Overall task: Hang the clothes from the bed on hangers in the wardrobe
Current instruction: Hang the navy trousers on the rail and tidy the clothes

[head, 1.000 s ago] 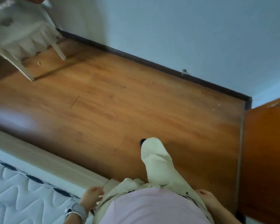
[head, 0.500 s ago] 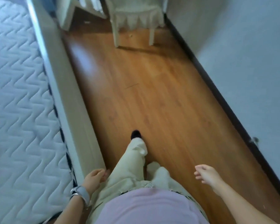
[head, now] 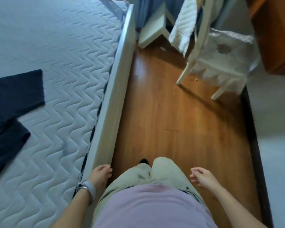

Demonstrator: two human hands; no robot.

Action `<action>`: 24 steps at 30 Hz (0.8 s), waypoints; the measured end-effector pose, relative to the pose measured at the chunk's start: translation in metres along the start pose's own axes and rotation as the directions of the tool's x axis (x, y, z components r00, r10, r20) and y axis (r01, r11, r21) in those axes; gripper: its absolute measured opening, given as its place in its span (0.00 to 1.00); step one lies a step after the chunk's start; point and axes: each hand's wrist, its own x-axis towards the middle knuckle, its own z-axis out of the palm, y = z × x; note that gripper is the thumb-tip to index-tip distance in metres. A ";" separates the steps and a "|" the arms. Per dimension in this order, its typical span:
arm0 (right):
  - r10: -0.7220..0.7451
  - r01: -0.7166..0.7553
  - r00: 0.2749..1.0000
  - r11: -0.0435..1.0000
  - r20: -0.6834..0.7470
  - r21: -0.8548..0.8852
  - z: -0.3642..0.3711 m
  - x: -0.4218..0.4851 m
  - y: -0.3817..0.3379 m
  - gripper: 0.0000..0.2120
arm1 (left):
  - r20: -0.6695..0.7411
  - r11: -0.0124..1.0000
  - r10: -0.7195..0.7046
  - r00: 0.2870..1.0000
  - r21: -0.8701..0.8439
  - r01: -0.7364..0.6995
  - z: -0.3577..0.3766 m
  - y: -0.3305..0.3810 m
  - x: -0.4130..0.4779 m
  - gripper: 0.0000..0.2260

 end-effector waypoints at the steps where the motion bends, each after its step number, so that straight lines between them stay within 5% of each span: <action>1: -0.016 0.016 1.000 1.000 0.008 -0.020 -0.006 0.012 -0.017 0.06 | 0.007 0.999 0.030 1.000 -0.022 -0.030 0.007 0.026 0.001 0.05; 6: 0.031 -0.017 0.998 0.969 0.051 -0.246 -0.037 0.067 -0.093 0.10 | -0.044 0.990 0.003 0.999 -0.138 -0.010 0.016 0.076 0.019 0.07; 12: 0.011 0.056 0.992 0.856 0.127 -0.514 -0.073 0.130 -0.211 0.08 | -0.210 0.846 -0.416 0.885 -0.447 0.291 0.036 0.068 0.026 0.15; 17: -0.068 0.141 0.988 0.763 0.140 -0.631 -0.060 0.183 -0.325 0.11 | -0.206 0.687 -0.504 0.839 -0.684 0.245 0.075 0.090 0.011 0.14; 24: -0.227 0.475 0.879 0.476 0.419 -0.740 0.063 0.196 -0.447 0.07 | -0.147 0.462 -0.602 0.785 -0.866 0.193 0.089 0.085 -0.001 0.14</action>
